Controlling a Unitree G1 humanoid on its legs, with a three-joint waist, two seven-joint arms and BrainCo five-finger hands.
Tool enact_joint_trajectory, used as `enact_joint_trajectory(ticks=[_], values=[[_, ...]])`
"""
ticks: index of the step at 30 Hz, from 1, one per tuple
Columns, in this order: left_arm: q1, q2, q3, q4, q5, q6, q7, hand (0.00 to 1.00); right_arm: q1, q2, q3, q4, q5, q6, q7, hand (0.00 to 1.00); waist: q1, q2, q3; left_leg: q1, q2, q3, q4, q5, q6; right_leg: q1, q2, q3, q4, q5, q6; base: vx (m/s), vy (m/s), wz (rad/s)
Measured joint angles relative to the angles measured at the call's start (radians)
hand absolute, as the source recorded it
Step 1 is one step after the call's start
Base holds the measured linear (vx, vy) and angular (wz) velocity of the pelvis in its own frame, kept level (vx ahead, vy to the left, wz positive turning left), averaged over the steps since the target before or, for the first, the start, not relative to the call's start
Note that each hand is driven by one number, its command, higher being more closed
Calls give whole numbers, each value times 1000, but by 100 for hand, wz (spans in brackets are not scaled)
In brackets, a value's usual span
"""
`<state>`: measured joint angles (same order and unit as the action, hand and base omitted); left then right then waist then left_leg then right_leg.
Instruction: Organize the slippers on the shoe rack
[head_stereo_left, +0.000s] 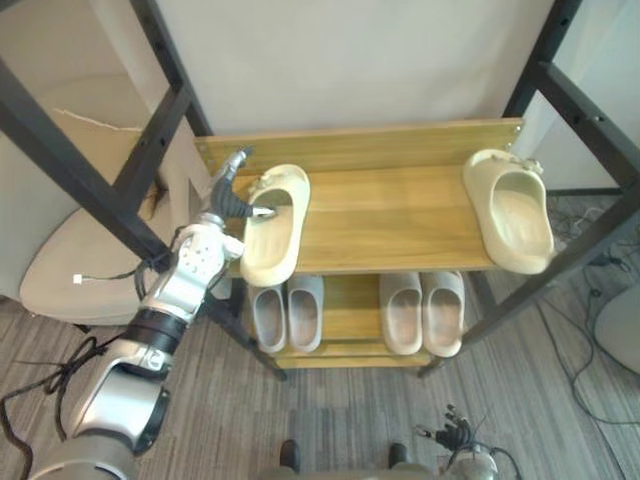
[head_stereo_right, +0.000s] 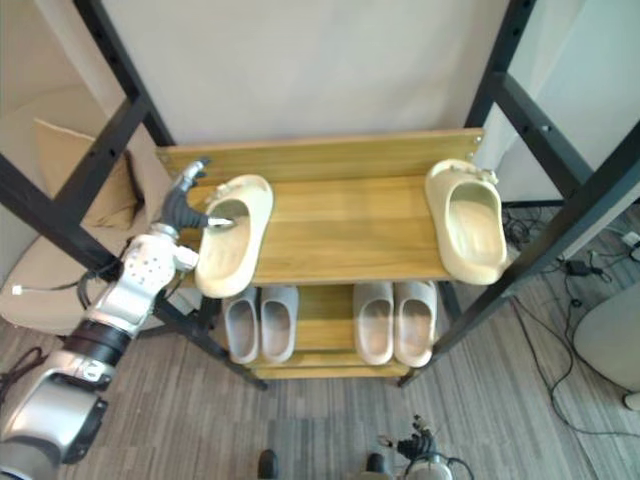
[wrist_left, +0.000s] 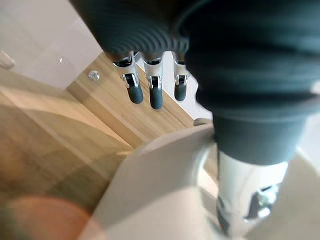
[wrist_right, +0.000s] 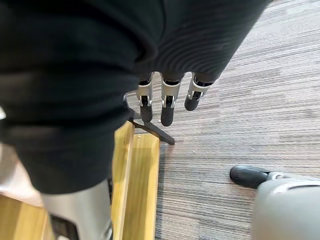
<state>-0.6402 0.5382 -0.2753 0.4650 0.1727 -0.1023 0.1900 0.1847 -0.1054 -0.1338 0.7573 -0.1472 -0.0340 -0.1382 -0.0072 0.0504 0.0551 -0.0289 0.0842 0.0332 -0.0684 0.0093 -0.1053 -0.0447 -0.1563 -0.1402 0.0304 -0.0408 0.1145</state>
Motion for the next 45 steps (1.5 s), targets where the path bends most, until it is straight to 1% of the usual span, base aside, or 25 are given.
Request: enact_joint_trajectory(ticks=[10,16,23,27,31,36,38,42,45], values=[[-36,5,1,45,22,4,7,100,4,22,-12,1,2,0,-3,0,-2,0,0,1,0,8,2,1,-1,-4,0,10,-1,7,0,-11,1,-3],[-51,4,0,79,20,8,7,100,3,23,-13,2,31,0,-5,0,-8,3,3,14,-1,0,1,2,-1,11,0,8,-4,7,0,0,0,0],[-56,2,0,86,0,14,14,100,6,26,-20,4,33,1,-19,0,-13,6,5,14,-2,-3,2,4,0,11,0,7,-4,8,1,0,0,0],[-60,-4,0,89,-20,22,27,100,4,27,-21,5,33,1,-21,0,-14,15,11,14,-3,-5,2,4,0,11,-1,5,-5,8,1,0,0,1],[-96,-22,-17,116,-41,27,42,100,0,27,-23,6,38,1,-27,0,-19,24,20,13,-4,-11,2,5,-1,12,-1,-2,-9,9,2,0,0,3],[-142,-28,-48,120,-58,27,45,100,-17,27,-26,7,40,0,-32,0,-43,30,40,12,-5,-7,1,5,-1,13,-1,1,-20,16,2,0,0,-2],[-168,-32,-72,133,-58,26,45,100,-20,26,-32,7,41,0,-34,0,-42,34,47,11,-5,-2,1,5,0,13,-1,7,-27,22,3,-4,2,-6],[-186,-57,-76,139,-58,28,45,100,-21,26,-42,7,42,-3,-35,0,-43,41,52,10,-5,3,1,5,0,11,-2,15,-32,28,3,-14,2,-5],[-222,-89,-77,157,-56,31,45,100,-21,27,-43,6,72,-5,-36,0,-44,42,53,4,-6,12,2,7,2,0,-3,27,-21,28,3,-13,2,-9]])
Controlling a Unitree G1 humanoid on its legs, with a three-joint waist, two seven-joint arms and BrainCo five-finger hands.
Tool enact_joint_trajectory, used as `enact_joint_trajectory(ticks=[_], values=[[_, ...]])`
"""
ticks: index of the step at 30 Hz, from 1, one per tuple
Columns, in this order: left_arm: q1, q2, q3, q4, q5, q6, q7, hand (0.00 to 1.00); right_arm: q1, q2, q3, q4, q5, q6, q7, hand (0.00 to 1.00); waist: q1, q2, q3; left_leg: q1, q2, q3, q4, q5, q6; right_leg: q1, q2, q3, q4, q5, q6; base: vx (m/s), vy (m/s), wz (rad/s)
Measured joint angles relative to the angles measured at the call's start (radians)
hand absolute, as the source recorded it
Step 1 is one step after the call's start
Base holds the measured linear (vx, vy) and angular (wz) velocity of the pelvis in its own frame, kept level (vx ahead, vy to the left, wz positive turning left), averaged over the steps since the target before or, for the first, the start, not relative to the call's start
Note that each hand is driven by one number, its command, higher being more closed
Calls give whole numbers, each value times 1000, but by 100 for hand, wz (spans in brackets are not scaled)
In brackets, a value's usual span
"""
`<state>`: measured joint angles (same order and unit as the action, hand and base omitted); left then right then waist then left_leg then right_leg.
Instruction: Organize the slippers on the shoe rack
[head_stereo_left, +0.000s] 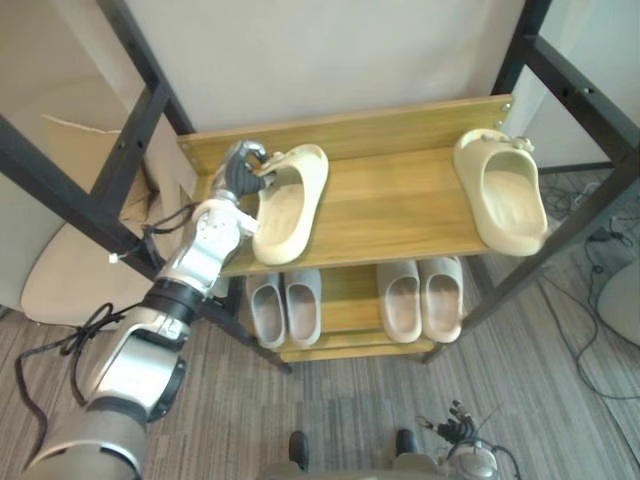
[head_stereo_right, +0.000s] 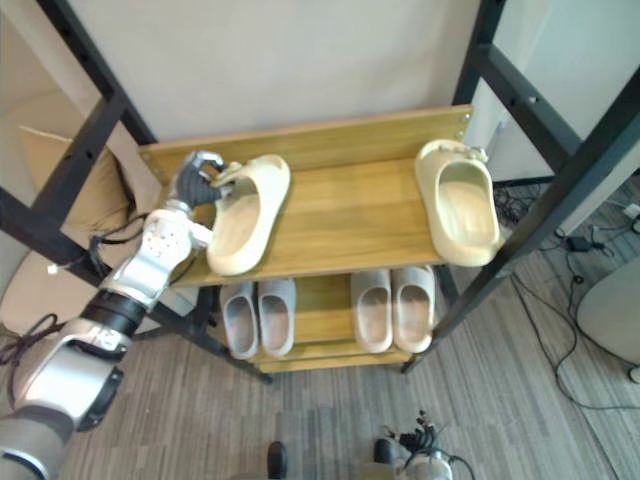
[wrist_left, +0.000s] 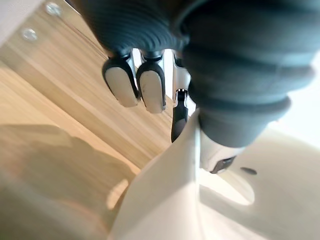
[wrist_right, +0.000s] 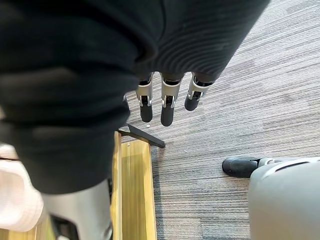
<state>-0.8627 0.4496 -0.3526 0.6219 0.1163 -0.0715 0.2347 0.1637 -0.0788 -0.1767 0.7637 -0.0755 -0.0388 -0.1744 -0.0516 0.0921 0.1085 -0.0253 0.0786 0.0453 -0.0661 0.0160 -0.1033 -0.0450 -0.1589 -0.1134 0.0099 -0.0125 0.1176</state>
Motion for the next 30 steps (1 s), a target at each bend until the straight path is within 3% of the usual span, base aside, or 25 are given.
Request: enact_joint_trajectory(ticks=[29,30], values=[[-235,-193,-19,109,2,24,28,100,21,39,-15,-124,48,-5,-3,0,-19,0,33,-41,-20,65,0,13,11,-111,-29,55,89,-16,14,-11,3,-4],[-235,-194,-18,109,3,26,31,0,21,38,-15,-124,48,-8,-4,0,-19,-1,34,-41,-19,70,0,12,11,-113,-29,58,89,-15,14,-12,1,-15]])
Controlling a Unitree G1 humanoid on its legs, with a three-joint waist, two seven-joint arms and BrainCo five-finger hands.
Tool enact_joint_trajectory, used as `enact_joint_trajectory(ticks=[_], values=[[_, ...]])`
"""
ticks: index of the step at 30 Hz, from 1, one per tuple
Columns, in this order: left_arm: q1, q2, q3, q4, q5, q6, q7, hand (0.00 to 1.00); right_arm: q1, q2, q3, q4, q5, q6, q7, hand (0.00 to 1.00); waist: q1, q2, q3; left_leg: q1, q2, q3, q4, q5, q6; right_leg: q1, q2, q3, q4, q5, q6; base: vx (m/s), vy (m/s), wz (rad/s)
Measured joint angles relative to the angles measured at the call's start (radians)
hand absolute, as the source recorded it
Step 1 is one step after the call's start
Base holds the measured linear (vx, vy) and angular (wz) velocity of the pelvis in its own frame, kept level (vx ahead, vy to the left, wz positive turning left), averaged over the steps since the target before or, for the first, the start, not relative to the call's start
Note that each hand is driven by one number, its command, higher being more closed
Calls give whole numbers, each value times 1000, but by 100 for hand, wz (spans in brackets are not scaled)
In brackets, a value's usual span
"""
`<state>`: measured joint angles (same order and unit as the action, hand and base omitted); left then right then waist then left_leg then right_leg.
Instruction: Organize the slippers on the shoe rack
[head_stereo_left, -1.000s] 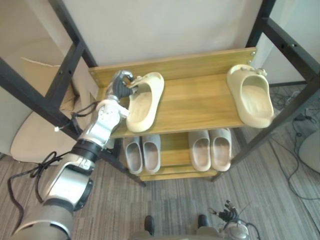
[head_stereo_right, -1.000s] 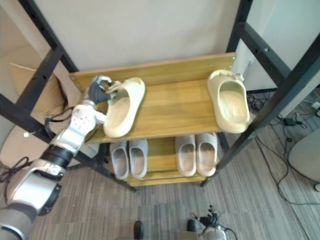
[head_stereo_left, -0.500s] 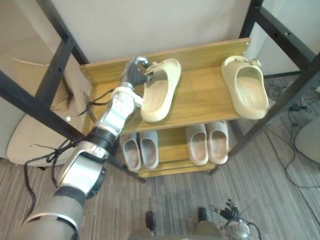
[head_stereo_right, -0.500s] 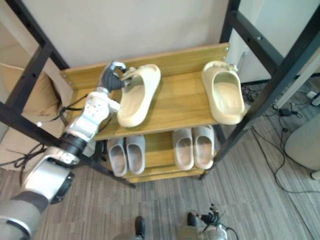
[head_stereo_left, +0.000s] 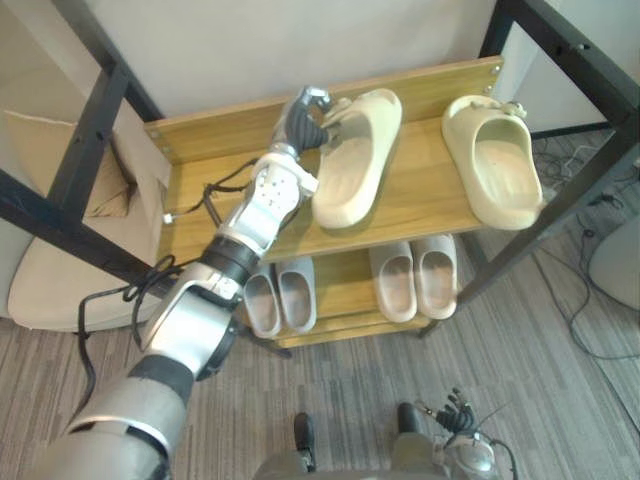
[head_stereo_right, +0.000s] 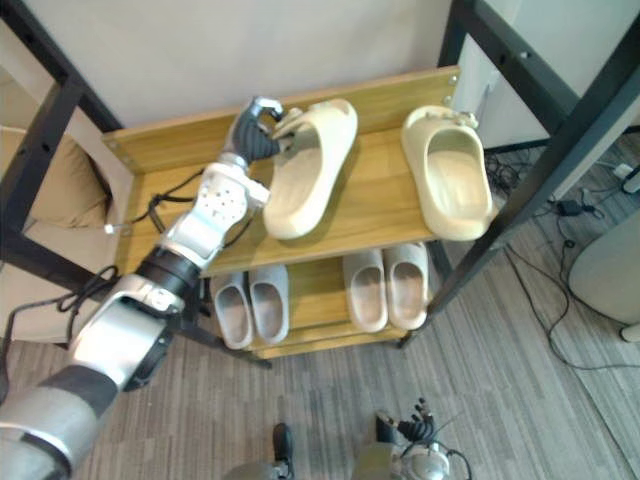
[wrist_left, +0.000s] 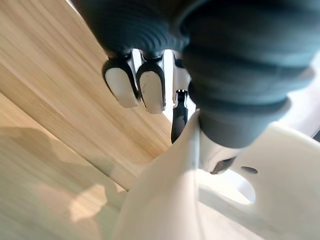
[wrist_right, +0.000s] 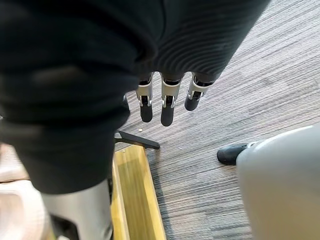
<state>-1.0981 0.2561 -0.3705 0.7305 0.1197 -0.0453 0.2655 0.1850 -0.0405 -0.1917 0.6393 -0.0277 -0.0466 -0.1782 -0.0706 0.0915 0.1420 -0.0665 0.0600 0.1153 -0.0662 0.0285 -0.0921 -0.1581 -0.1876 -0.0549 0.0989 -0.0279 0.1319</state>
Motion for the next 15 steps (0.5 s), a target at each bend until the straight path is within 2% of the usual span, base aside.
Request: enact_joint_trajectory(ticks=[15], values=[[-28,-63,29,41,16,10,16,0,31,2,0,-36,17,-4,-21,0,-2,-20,13,-3,1,27,-5,0,0,-20,-1,16,4,1,2,-1,-1,-4]])
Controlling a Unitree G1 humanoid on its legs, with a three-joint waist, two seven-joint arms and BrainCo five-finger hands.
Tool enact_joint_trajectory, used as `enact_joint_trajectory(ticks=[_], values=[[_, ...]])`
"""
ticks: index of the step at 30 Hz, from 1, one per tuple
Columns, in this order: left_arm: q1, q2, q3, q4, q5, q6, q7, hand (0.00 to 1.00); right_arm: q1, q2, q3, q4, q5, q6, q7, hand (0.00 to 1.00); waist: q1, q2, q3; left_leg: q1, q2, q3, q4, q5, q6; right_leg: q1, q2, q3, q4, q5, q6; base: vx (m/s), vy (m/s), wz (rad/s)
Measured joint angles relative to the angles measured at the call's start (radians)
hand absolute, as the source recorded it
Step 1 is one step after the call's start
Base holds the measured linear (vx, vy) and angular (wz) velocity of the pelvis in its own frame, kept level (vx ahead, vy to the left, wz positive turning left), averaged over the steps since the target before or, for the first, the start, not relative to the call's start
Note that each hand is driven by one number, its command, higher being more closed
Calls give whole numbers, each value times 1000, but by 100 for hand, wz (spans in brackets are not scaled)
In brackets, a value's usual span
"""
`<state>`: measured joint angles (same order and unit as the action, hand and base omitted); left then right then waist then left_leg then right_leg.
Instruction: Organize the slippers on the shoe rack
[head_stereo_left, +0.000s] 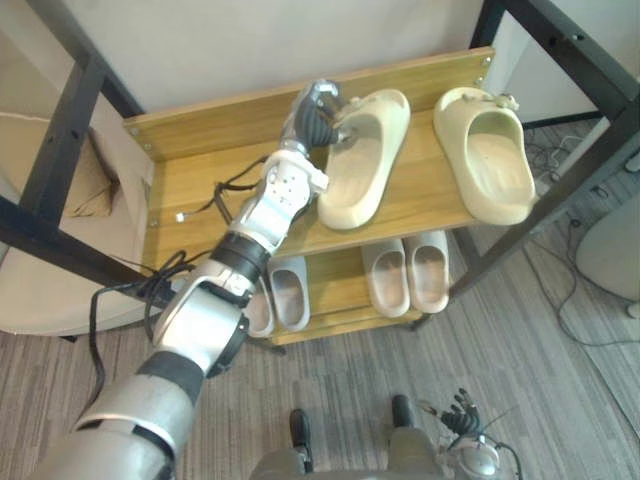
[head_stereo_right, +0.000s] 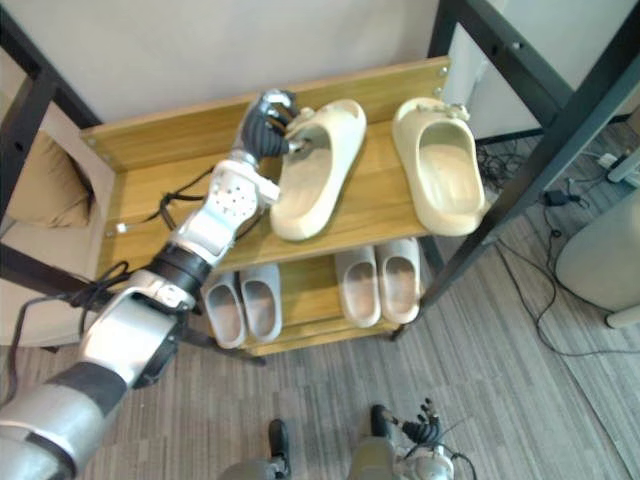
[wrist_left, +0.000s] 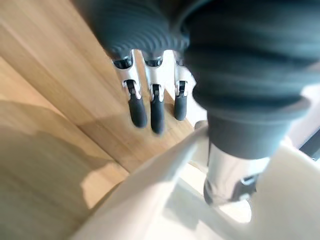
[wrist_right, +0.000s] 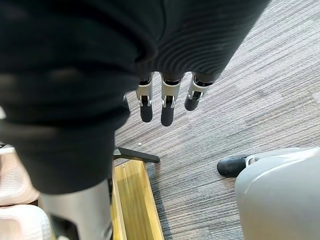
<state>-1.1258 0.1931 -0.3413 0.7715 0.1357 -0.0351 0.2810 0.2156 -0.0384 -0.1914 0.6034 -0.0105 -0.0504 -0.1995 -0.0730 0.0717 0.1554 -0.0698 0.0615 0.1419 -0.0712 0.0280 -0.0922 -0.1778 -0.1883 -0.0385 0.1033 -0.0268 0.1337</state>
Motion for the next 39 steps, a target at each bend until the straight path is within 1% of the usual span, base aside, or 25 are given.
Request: enact_joint_trajectory(ticks=[12,16,18,21,26,27,30,32,34,36,37,39], values=[[-1,-31,29,5,-3,0,15,0,1,0,0,3,12,-1,-7,0,0,0,0,4,0,-4,1,0,0,8,-1,-5,0,0,0,0,0,0],[0,-53,28,1,-35,0,27,0,0,0,2,6,12,-1,-6,0,1,0,0,13,0,-16,2,0,0,27,-1,-15,-5,0,0,-1,-2,8],[1,-53,27,-26,-63,0,36,0,0,0,4,10,12,-1,-6,0,3,0,0,19,0,-20,2,0,0,36,-1,-19,-7,0,0,-7,-2,5],[24,-52,26,-117,-96,-9,49,0,-3,0,8,39,13,-1,-5,0,5,0,0,17,0,-36,3,3,2,44,-2,-34,-8,0,0,-16,-7,13],[122,-50,5,-251,-125,-32,49,0,-18,-2,9,65,10,-1,-5,0,4,-1,-2,19,-1,-68,4,9,1,72,-3,-62,-21,0,0,-6,-5,17],[158,-47,6,-288,-142,-41,49,0,-30,-4,10,91,10,-1,-5,0,6,-2,-4,19,-2,-71,4,10,0,75,-2,-66,-23,0,0,-6,2,10],[226,-28,7,-359,-181,-49,49,0,-44,-3,19,116,9,-1,-5,0,13,-4,-5,18,-4,-78,3,12,1,77,-2,-71,-23,0,0,-2,2,6],[268,-22,9,-390,-208,-52,48,0,-52,-3,20,130,9,0,-5,0,13,-4,-5,18,-7,-96,3,15,1,85,-3,-81,-27,0,0,2,-1,14],[315,-22,10,-417,-240,-68,46,0,-54,-4,28,136,9,0,-5,0,9,-6,-8,18,-6,-109,3,17,-1,100,-3,-98,-34,0,-1,2,-3,25],[350,-20,12,-437,-275,-70,45,0,-57,-6,38,146,8,0,-4,0,10,-9,-10,17,-6,-122,3,20,-1,109,-2,-113,-39,0,-1,-4,-7,19],[379,-12,20,-442,-296,-83,43,0,-68,-8,39,164,7,2,-3,0,11,-11,-12,18,-5,-123,1,21,-2,111,-1,-116,-41,1,-2,-11,-6,7],[419,-8,40,-444,-325,-87,42,0,-69,-6,40,166,0,3,-3,0,12,-11,-12,19,-6,-125,1,23,-2,113,-1,-119,-42,2,-4,-15,0,4]])
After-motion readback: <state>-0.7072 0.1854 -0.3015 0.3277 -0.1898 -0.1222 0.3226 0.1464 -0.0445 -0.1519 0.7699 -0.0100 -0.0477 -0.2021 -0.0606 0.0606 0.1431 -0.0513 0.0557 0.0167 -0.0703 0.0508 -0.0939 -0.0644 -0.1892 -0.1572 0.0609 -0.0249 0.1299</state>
